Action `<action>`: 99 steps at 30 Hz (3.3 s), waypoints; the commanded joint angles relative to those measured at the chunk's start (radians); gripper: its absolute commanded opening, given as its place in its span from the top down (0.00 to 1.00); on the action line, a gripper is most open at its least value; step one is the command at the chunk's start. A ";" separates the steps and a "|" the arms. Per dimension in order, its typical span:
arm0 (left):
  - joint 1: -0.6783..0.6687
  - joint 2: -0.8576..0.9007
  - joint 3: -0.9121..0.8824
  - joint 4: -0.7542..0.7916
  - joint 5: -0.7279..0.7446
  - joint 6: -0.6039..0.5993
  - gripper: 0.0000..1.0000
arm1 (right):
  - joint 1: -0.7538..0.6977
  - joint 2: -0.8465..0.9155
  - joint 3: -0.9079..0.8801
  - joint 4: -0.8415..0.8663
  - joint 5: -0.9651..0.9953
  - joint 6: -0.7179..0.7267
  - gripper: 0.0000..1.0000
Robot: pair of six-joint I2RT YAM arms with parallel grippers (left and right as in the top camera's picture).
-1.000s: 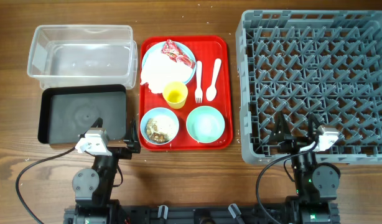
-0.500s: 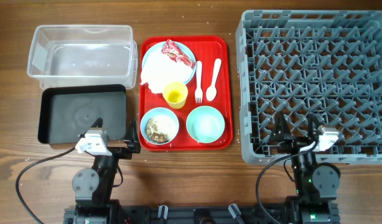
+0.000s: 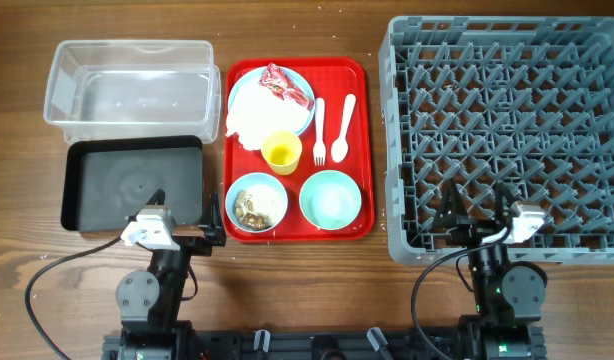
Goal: Sort waste into correct bins and load items into the dishwasher rack
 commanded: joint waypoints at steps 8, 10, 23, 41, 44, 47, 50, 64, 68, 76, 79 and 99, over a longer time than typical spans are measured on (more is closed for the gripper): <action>0.008 -0.011 -0.013 0.011 -0.010 0.020 0.00 | 0.003 -0.001 -0.002 0.013 0.003 0.006 0.00; 0.008 -0.011 -0.013 0.007 -0.016 0.020 0.00 | 0.003 -0.001 -0.002 0.022 0.027 0.006 0.00; 0.008 0.042 0.183 0.023 0.134 0.020 0.00 | 0.003 0.011 0.156 0.092 -0.206 -0.021 0.00; -0.037 1.438 1.630 -0.726 0.138 0.024 0.00 | 0.003 1.041 1.166 -0.499 -0.268 -0.184 0.00; -0.094 1.688 1.928 -0.922 0.012 0.024 0.00 | 0.003 1.182 1.347 -0.700 -0.293 -0.269 0.00; -0.156 1.881 2.121 -0.988 -0.003 0.023 0.00 | 0.003 1.235 1.367 -0.728 -0.328 -0.305 0.00; -0.206 1.993 2.122 -0.958 0.056 -0.007 0.00 | 0.003 1.256 1.365 -0.742 -0.327 -0.254 0.00; -0.237 2.370 2.107 -1.003 -0.085 -0.394 0.07 | 0.003 1.291 1.359 -0.780 -0.327 -0.225 0.00; -0.249 2.428 2.080 -1.028 -0.085 -0.393 0.19 | 0.003 1.328 1.358 -0.789 -0.327 -0.199 0.00; -0.293 2.433 1.947 -1.010 -0.093 -0.393 0.85 | 0.003 1.336 1.359 -0.793 -0.327 -0.199 0.00; -0.293 2.419 1.963 -1.014 -0.092 -0.371 0.96 | 0.003 1.336 1.359 -0.800 -0.327 -0.199 0.00; 0.155 2.265 2.142 -0.961 -0.185 -0.183 0.48 | 0.003 1.336 1.358 -0.792 -0.327 -0.199 0.00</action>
